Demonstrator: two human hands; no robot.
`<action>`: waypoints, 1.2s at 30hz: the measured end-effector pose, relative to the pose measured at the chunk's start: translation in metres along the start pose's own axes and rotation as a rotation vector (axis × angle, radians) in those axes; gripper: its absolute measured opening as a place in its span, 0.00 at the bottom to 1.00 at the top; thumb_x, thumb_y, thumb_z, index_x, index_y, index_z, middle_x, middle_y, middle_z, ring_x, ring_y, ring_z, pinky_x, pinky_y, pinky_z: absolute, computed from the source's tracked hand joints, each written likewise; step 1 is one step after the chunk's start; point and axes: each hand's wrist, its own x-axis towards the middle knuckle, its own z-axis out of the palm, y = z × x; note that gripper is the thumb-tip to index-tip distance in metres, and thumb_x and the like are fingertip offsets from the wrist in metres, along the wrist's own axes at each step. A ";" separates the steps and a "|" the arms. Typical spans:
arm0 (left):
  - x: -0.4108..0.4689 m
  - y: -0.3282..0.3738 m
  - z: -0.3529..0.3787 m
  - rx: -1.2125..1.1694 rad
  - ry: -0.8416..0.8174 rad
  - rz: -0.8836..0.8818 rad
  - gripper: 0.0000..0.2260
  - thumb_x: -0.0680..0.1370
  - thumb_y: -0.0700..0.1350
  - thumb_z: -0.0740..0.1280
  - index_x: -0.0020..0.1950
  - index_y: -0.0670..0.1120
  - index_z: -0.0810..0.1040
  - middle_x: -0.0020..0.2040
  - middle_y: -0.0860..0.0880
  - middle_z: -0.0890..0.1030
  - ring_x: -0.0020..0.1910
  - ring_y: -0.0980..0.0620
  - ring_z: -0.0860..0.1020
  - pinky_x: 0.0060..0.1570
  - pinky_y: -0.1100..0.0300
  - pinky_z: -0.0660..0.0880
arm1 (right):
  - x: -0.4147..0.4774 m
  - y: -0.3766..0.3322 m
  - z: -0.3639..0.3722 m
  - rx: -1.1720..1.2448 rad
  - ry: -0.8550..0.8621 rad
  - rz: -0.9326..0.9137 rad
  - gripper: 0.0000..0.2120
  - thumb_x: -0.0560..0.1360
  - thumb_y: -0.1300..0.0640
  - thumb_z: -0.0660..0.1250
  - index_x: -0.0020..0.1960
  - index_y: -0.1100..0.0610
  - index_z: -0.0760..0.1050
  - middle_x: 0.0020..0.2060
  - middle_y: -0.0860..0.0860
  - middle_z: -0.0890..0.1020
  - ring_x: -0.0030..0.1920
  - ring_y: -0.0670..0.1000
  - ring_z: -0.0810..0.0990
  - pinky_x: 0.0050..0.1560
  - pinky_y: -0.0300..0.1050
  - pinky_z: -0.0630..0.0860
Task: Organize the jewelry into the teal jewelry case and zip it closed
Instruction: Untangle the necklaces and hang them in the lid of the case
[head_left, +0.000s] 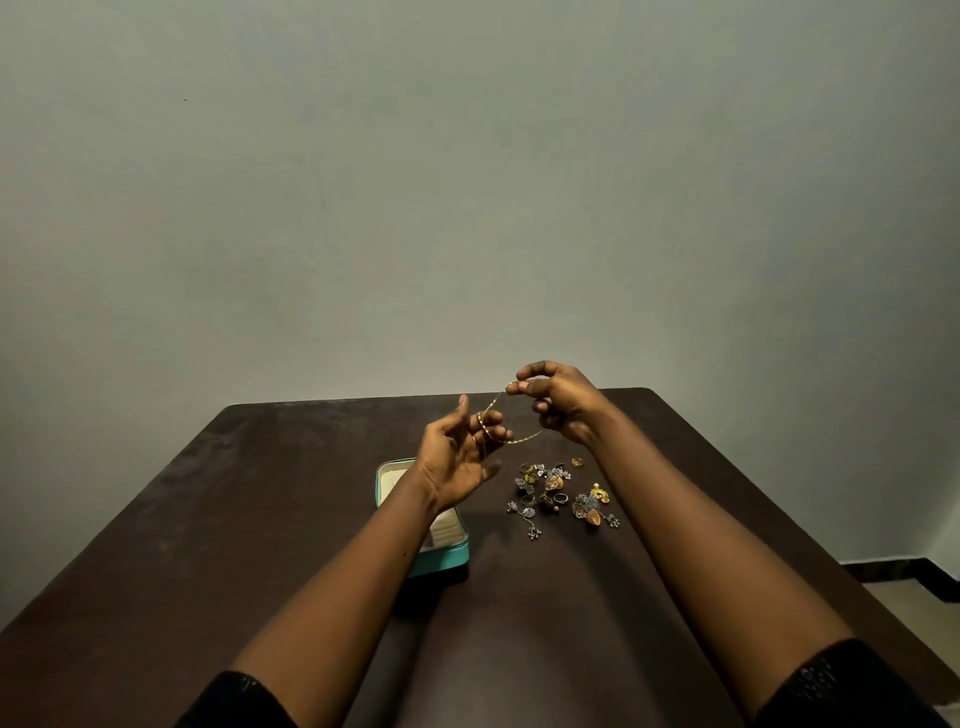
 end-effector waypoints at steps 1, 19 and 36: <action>-0.001 0.001 0.000 -0.028 0.003 0.018 0.24 0.79 0.57 0.55 0.33 0.45 0.81 0.33 0.48 0.81 0.43 0.50 0.77 0.45 0.56 0.68 | 0.000 0.003 -0.001 0.015 0.027 0.013 0.10 0.77 0.69 0.59 0.43 0.57 0.71 0.39 0.53 0.81 0.18 0.41 0.65 0.20 0.30 0.56; 0.000 0.013 0.004 -0.044 -0.226 -0.008 0.20 0.80 0.61 0.47 0.62 0.53 0.68 0.41 0.42 0.83 0.32 0.48 0.82 0.26 0.61 0.78 | 0.000 0.045 0.011 0.012 -0.197 0.196 0.11 0.77 0.67 0.57 0.49 0.58 0.76 0.30 0.48 0.80 0.32 0.45 0.79 0.41 0.45 0.75; -0.002 0.018 -0.021 -0.041 -0.281 -0.138 0.29 0.73 0.64 0.55 0.51 0.42 0.81 0.40 0.42 0.83 0.32 0.50 0.83 0.28 0.62 0.79 | 0.005 0.050 0.017 0.536 -0.297 0.300 0.11 0.76 0.66 0.54 0.44 0.63 0.75 0.30 0.52 0.73 0.26 0.47 0.73 0.32 0.41 0.79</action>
